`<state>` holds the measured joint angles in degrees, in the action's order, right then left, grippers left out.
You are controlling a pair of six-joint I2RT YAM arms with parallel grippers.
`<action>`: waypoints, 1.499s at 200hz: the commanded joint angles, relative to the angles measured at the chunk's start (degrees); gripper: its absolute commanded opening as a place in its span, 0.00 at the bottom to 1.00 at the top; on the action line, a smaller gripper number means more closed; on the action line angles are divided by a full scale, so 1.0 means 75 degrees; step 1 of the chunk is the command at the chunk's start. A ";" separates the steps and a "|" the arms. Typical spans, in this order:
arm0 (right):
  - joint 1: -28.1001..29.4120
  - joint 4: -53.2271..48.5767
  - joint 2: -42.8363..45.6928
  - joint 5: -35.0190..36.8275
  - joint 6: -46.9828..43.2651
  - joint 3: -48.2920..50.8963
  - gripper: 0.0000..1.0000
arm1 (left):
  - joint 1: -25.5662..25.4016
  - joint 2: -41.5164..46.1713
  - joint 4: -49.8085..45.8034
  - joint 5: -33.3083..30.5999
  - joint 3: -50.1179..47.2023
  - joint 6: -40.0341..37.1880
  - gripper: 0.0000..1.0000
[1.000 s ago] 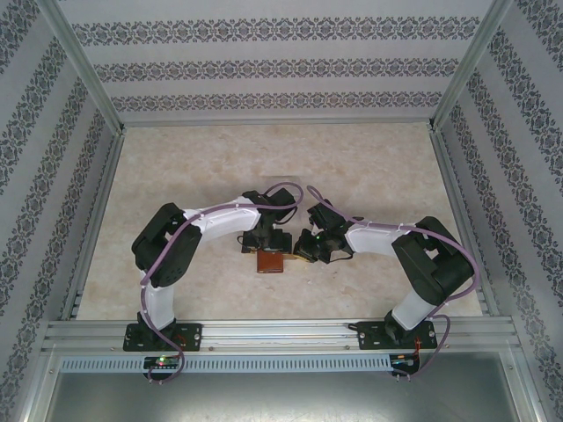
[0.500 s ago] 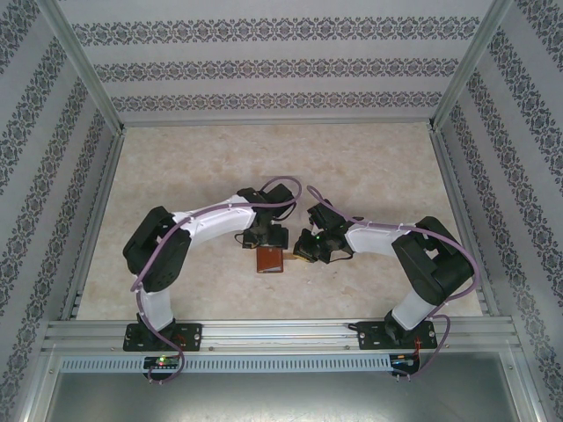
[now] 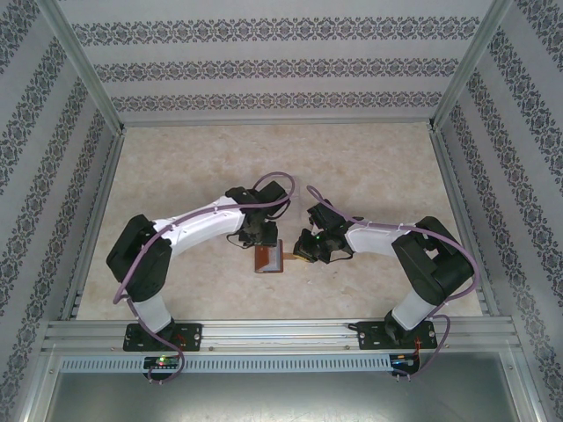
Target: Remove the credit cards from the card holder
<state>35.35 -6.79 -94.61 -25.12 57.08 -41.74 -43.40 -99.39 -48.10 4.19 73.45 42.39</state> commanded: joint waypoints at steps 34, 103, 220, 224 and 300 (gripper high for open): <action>0.0260 0.0080 -0.0654 0.0338 -0.0110 0.0072 0.10 | 0.0301 0.0633 -0.0172 0.0149 -0.0849 -0.0094 0.30; 0.0266 -0.0171 -0.0654 0.0418 -0.0164 -0.0071 0.10 | 0.0750 0.1095 0.0381 0.0477 -0.1766 -0.0140 0.17; 0.0272 -0.2224 0.0127 0.1623 -0.0879 -0.0652 0.15 | 0.1110 0.1039 0.2976 0.2186 -0.3087 -0.0144 0.06; 0.0276 -0.2308 0.0174 0.1684 -0.0901 -0.0674 0.16 | 0.1108 0.1062 0.2973 0.2173 -0.3091 -0.0143 0.06; 0.0333 -0.3847 0.0951 0.2558 -0.1282 -0.1544 0.37 | 0.1122 0.1676 0.2556 0.2086 -0.2979 -0.0140 0.05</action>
<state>37.28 -29.89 -90.19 -9.58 48.93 -49.87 -35.14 -89.12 -28.60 19.42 51.11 41.82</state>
